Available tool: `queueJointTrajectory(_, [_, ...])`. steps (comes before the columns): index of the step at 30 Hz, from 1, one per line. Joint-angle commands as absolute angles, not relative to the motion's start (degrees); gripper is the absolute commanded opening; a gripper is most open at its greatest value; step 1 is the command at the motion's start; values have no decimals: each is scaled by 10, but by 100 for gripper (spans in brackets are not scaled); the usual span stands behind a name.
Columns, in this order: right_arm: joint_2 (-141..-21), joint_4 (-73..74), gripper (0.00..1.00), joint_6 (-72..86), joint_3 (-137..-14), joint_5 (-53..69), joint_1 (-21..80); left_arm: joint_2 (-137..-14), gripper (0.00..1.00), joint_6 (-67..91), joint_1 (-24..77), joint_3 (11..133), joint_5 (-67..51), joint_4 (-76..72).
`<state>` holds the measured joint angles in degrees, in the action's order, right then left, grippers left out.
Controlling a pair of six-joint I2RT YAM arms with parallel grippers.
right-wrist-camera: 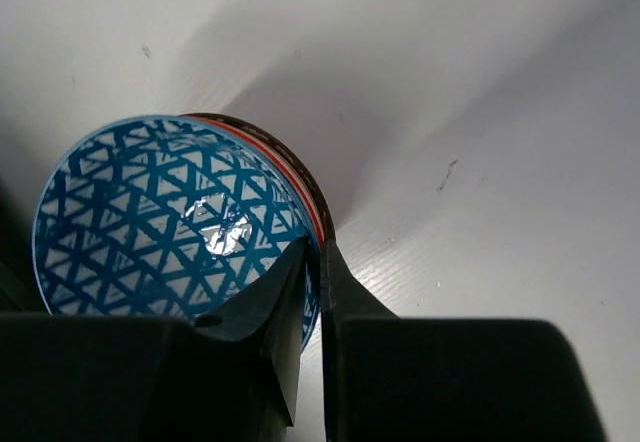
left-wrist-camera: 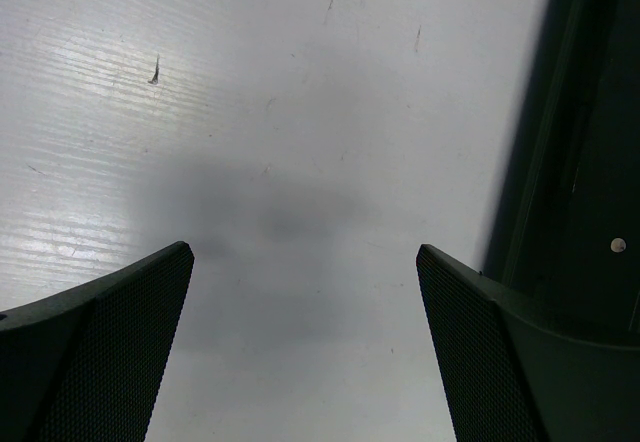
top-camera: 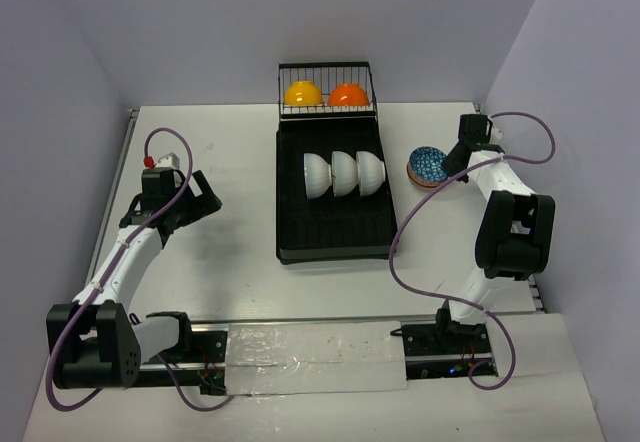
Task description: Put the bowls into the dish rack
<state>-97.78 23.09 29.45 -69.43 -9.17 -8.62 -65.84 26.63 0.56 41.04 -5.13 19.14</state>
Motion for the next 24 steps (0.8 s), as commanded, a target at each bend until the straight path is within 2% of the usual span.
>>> queueJointTrajectory(1, [-989, 218, 13, 285, -715, -93, -83, -657, 99, 263, 2, 420, -58, 178])
queueJointTrajectory(2, [-987, 219, 7, 284, -714, -95, -82, -657, 99, 262, 3, 420, -57, 178])
queueJointTrajectory(5, [-973, 224, 0, 278, -714, -108, -77, -656, 99, 263, 3, 419, -58, 178])
queueJointTrajectory(24, [-817, 288, 0, 213, -773, -247, -17, -660, 99, 265, 3, 418, -64, 175])
